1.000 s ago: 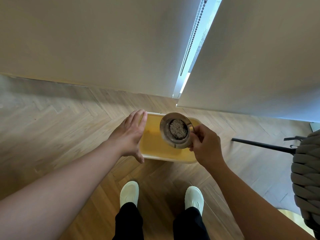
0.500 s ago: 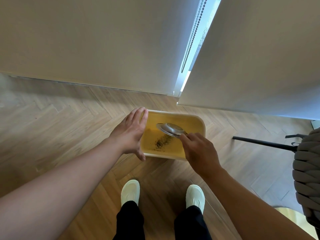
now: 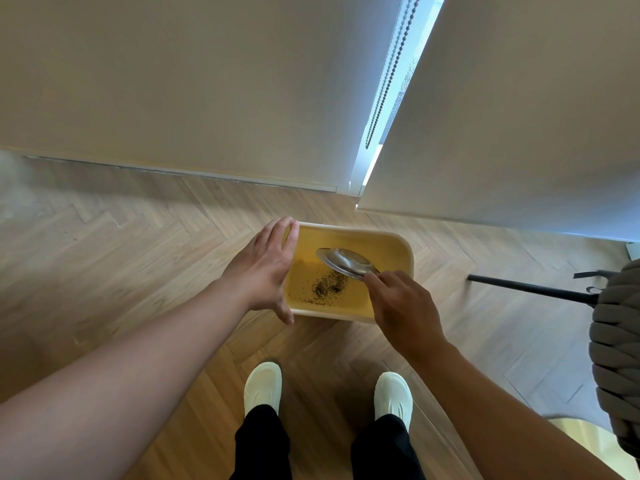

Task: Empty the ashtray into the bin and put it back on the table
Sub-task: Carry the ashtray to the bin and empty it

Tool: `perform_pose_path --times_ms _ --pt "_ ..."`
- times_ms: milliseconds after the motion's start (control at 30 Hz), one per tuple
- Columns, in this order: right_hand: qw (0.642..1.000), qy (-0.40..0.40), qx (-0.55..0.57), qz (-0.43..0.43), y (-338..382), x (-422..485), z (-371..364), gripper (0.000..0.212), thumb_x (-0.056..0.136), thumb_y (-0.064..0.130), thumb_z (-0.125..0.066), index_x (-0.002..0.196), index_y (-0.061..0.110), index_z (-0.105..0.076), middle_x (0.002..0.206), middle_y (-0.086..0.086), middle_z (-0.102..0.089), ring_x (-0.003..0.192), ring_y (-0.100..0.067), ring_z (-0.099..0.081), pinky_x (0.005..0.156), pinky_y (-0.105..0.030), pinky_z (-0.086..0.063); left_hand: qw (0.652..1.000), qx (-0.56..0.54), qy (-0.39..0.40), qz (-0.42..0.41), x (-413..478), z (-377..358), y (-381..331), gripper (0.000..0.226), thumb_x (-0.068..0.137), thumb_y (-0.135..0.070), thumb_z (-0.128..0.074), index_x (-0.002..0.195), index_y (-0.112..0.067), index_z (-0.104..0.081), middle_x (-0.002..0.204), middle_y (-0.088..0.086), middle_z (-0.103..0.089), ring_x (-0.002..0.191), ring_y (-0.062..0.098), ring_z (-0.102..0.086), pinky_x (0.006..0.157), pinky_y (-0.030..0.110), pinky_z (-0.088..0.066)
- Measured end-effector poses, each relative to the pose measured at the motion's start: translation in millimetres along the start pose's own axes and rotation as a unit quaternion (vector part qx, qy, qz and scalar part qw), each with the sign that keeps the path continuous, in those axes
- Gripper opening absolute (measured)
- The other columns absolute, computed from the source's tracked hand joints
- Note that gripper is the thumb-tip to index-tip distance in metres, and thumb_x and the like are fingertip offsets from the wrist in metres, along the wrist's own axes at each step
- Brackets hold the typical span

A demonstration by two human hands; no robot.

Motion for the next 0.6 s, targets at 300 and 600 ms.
perform_pose_path --times_ms 300,600 --pt "0.999 -0.01 0.031 -0.028 1.6 0.3 6.5 0.019 0.079 0.002 -0.075 0.095 0.006 -0.066 0.066 -0.006 -0.064 0.057 -0.011 -0.039 0.048 -0.023 -0.037 1.0 0.008 -0.006 -0.008 1.8 -3.1 3.5 0.162 0.043 -0.063 -0.089 0.154 -0.011 0.018 0.164 0.01 0.012 0.153 0.028 0.011 0.125 0.042 -0.01" --pt "0.941 -0.054 0.259 -0.212 -17.9 1.7 21.5 0.006 0.093 0.011 -0.063 0.096 0.015 -0.065 0.075 0.002 -0.07 0.063 -0.01 -0.065 0.06 -0.019 -0.054 0.999 -0.022 -0.024 -0.026 1.2 -8.5 6.3 0.15 0.049 -0.081 -0.073 0.156 -0.019 0.012 0.165 0.007 0.018 0.152 0.023 0.018 0.125 0.043 -0.001"
Point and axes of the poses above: each hand's wrist, its own x-axis towards the middle knuckle, its own z-axis out of the back of the hand, y = z × x, the point moved 3 cm from there along x, towards the middle knuckle
